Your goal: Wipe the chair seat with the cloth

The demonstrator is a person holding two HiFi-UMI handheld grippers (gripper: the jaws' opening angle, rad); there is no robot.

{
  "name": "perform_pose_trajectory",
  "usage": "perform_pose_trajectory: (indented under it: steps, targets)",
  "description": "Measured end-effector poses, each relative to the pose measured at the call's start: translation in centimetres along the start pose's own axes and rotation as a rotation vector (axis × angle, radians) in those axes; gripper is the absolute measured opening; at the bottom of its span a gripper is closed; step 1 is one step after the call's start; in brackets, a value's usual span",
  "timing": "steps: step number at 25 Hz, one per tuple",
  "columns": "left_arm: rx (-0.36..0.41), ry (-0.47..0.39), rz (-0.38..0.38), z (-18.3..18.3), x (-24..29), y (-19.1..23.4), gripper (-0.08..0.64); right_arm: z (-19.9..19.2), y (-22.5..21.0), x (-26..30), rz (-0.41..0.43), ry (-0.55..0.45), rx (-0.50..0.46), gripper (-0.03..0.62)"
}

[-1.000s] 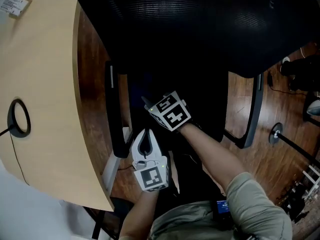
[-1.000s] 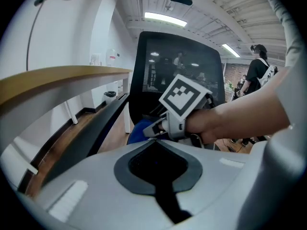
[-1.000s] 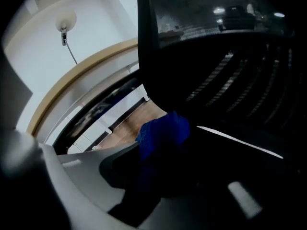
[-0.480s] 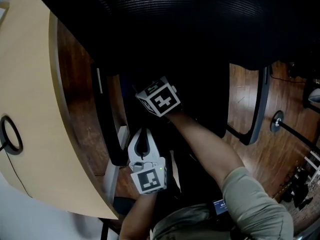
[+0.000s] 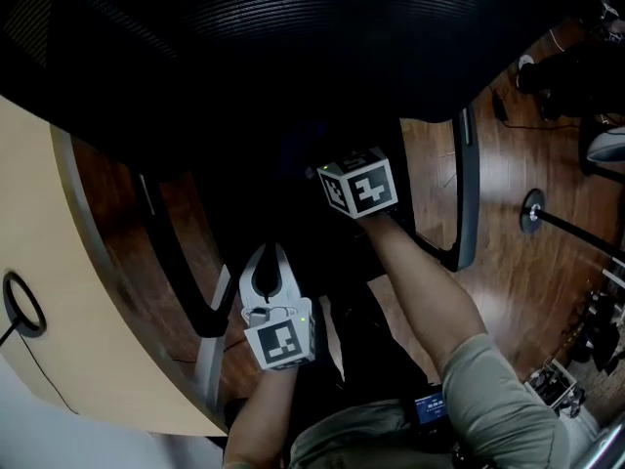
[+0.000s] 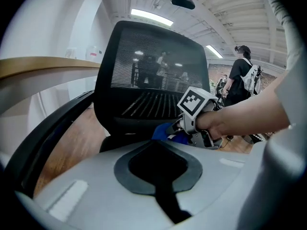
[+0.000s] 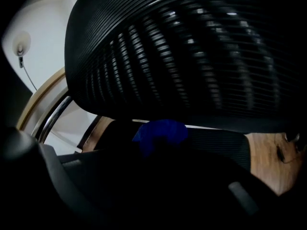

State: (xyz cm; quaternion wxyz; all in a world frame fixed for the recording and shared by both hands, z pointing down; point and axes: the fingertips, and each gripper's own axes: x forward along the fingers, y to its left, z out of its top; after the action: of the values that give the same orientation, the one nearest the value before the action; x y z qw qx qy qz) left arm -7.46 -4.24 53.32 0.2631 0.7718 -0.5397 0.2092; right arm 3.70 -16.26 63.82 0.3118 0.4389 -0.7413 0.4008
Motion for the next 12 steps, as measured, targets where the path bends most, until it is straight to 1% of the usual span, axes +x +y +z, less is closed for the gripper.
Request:
perform_pose_trajectory:
  steps: [4,7,10,12]
  targets:
    - [0.024,-0.018,-0.030,0.8,1.3,-2.3,0.005,-1.3,-6.8,-3.6,-0.129,-0.037,0.130,0.094]
    - [0.046,-0.018,-0.074,0.3,2.1,-4.3,0.005,-2.9,-10.8,-5.5,-0.201,-0.078,0.231,0.094]
    - [0.060,-0.010,-0.103,-0.1,2.7,-6.1,0.005,-4.4,-13.6,-7.0,-0.272,-0.110,0.293,0.094]
    - [0.062,-0.034,-0.102,-0.1,3.1,-6.7,0.005,-5.4,-14.7,-7.7,-0.305,-0.119,0.319,0.094]
